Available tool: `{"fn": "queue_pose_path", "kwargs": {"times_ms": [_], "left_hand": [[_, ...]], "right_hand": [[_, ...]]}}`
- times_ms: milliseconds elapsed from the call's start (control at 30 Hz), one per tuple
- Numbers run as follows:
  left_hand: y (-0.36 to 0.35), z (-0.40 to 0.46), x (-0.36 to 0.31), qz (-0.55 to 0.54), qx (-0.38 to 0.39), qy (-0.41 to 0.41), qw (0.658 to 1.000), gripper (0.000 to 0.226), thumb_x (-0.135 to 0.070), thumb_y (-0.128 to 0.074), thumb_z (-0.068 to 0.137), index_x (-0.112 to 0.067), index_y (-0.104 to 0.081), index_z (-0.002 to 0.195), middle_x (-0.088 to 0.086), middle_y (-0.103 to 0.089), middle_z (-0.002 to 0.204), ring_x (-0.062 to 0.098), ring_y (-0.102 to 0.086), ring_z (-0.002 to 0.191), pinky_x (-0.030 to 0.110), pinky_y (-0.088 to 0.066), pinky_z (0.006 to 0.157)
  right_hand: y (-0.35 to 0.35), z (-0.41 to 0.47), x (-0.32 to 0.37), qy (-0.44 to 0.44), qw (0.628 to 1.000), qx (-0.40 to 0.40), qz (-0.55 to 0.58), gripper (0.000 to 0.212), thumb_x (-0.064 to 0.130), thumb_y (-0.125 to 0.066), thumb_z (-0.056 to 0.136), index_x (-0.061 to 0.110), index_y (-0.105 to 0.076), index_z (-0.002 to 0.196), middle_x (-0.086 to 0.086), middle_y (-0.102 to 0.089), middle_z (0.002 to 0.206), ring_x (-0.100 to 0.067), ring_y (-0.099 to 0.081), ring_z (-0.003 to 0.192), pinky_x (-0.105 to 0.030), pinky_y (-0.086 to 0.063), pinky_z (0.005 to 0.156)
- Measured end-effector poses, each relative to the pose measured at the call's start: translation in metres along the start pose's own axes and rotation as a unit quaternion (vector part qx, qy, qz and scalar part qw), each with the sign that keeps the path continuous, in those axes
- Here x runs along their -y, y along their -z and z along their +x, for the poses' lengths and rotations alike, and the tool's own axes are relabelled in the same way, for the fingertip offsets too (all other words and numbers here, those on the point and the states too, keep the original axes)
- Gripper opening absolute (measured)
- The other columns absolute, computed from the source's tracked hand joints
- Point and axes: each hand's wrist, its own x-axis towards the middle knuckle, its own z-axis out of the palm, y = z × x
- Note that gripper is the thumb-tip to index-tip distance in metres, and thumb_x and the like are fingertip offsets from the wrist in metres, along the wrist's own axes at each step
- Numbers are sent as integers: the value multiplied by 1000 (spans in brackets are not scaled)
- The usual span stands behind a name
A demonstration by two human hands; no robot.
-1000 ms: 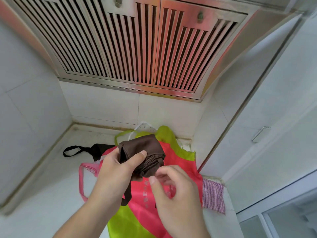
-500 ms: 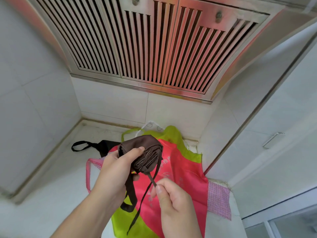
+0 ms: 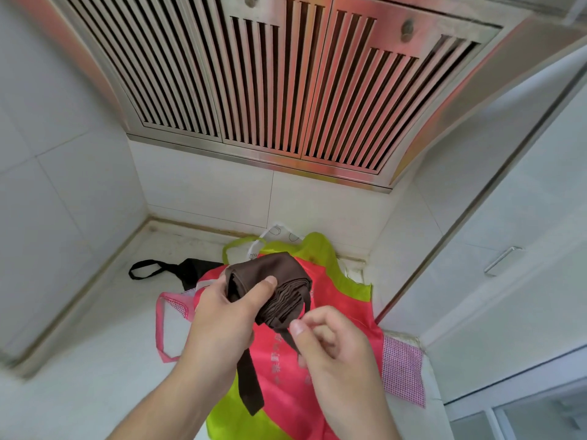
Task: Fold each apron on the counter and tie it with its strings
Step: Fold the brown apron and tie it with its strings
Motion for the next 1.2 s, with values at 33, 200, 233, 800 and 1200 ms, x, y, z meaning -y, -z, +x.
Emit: {"fn": "queue_pose_path", "kwargs": {"times_ms": [33,200,233,800,1200], "left_hand": [[-3,-2,-1,13,5,-10,1000,10,-19,-78,90,-15,-74,98,-10,-64,66,13,-48,52,21,-33,47],[-7,-13,-8,33,70,-40,996,6,-7,-74,93,-12,-74,97,-16,-62,57,-3,-49,39,8,-36,42],[-5,-13,-9,48,87,-44,994,7,-6,-74,93,-11,-75,98,-15,-63,59,-3,-51,41,7,-37,43],[45,18,-21,368,231,-131,891,44,-28,-58,105,-33,-61,61,-6,-43,52,9,-33,50,29,-27,51],[-8,6,-19,29,235,106,966,34,-35,-75,91,-8,-78,112,22,-73,122,31,-72,110,46,-51,108]], "right_hand": [[-3,1,0,-7,1000,4,8,27,30,-72,95,15,-60,75,-12,-57,57,-19,-48,51,-37,-39,55],[4,3,-7,-14,996,-86,13,40,48,-81,80,24,-53,96,6,-65,74,-7,-59,60,-20,-46,60],[10,6,-6,-36,996,-63,48,40,52,-79,79,29,-58,104,11,-71,87,-3,-65,72,-17,-47,66],[32,31,-5,-149,964,-26,219,21,18,-65,98,2,-79,99,-25,-77,90,-31,-72,68,-31,-54,53],[9,31,-19,-37,988,2,151,21,32,-73,88,18,-75,103,-16,-78,101,-44,-73,100,-61,-58,91]]}}
